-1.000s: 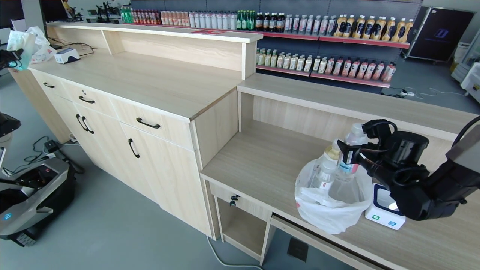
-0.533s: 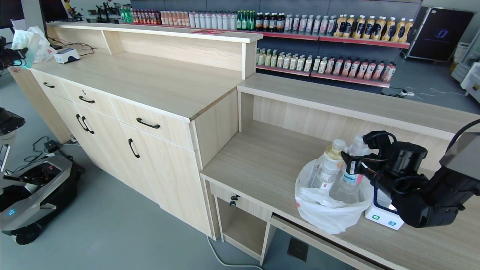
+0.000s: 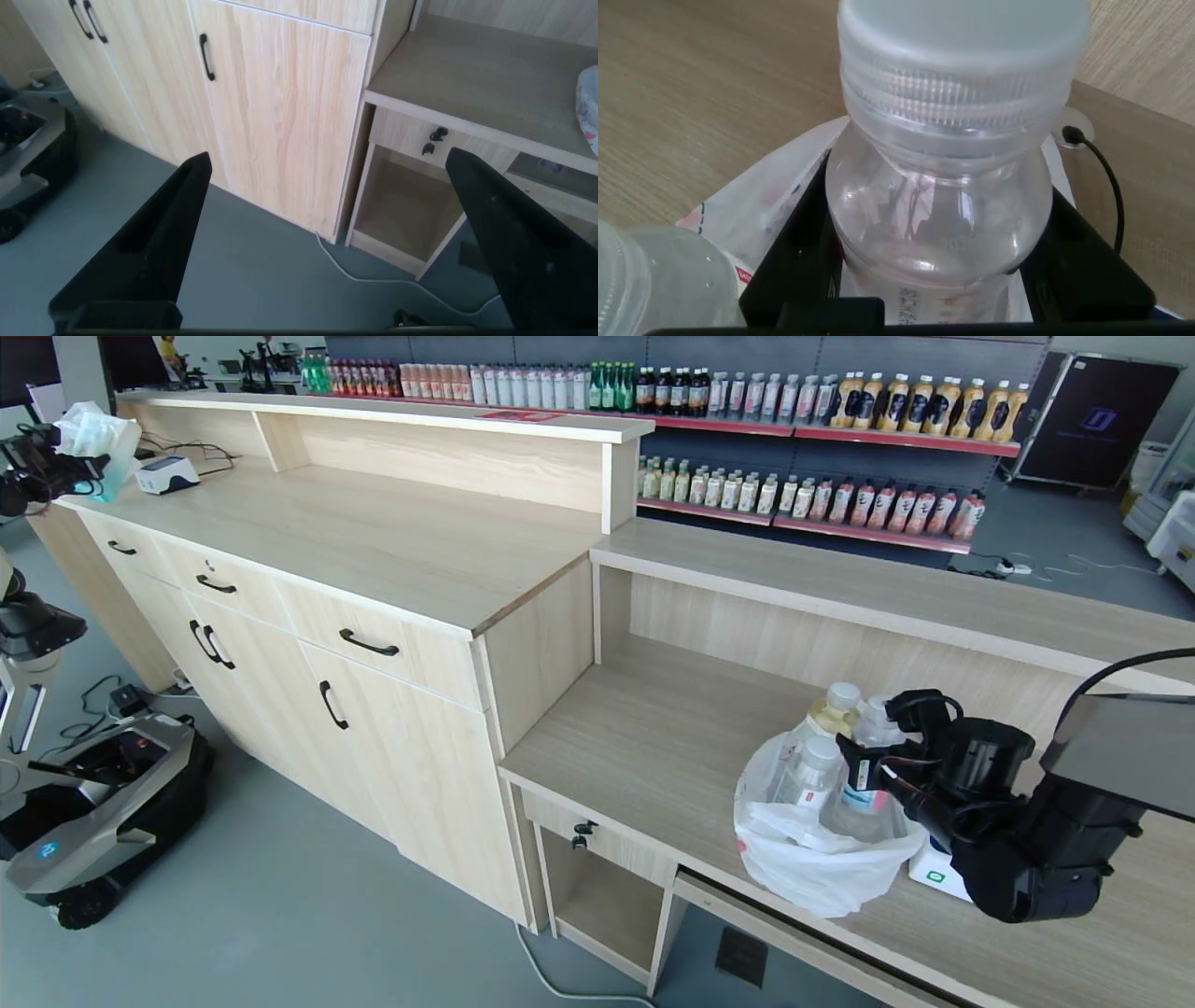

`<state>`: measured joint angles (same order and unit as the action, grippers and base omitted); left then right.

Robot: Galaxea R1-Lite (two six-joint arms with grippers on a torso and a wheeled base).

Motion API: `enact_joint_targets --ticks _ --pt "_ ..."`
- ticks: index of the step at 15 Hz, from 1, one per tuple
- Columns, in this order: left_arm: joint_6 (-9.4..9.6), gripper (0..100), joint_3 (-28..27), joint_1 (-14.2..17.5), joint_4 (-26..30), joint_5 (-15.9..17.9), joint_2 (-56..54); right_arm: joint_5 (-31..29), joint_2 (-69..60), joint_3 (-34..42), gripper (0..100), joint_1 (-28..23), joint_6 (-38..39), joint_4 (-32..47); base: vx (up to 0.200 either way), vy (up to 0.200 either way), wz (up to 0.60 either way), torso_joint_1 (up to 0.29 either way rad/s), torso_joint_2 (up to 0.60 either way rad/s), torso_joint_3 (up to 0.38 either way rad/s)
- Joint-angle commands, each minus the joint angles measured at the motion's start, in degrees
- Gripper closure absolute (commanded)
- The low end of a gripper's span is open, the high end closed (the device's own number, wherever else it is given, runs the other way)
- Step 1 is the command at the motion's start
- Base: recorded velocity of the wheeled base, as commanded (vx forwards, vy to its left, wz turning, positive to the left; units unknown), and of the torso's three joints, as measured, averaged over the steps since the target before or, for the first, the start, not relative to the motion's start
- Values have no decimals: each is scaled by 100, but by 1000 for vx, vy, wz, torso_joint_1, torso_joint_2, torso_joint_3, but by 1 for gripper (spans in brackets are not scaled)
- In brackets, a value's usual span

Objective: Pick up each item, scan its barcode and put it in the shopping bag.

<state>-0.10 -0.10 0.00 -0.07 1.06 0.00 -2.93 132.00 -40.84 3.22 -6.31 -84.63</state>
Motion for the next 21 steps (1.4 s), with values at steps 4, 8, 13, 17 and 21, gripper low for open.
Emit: enact_joint_targets --ticks 4,8,13,17,21 --pt "1 0 1 0 -1 -1 0 257 449 6 100 56 -80 -379 0 0 0 0 0 0" --pt "1 0 1 0 -1 -1 0 257 529 6 100 56 -116 -379 0 0 0 0 0 0" --pt "1 0 1 0 -1 -1 0 257 599 15 0 100 -186 -379 0 0 0 0 0 0" --pt "1 0 1 0 -1 -1 0 266 405 15 0 109 -186 -335 0 0 0 0 0 0" --pt "1 0 1 0 -1 -1 0 275 -1282 58 0 65 -177 588 0 0 0 0 0 0"
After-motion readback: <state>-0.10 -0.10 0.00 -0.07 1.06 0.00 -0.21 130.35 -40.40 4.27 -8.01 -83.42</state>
